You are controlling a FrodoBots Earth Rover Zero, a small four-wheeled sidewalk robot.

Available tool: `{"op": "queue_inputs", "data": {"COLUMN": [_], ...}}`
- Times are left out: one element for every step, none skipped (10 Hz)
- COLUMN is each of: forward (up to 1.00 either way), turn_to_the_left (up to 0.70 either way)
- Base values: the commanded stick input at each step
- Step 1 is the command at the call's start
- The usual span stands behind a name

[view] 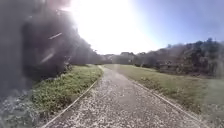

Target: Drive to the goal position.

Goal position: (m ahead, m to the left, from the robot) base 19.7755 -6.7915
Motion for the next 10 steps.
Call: {"op": "queue_inputs", "data": {"forward": [0.5,0.5,0.5,0.5,0.5,0.5,0.5,0.5,0.5,0.5], "turn_to_the_left": [0.0,0.0,0.0,0.0,0.0,0.0,0.0,0.0,0.0,0.0]}}
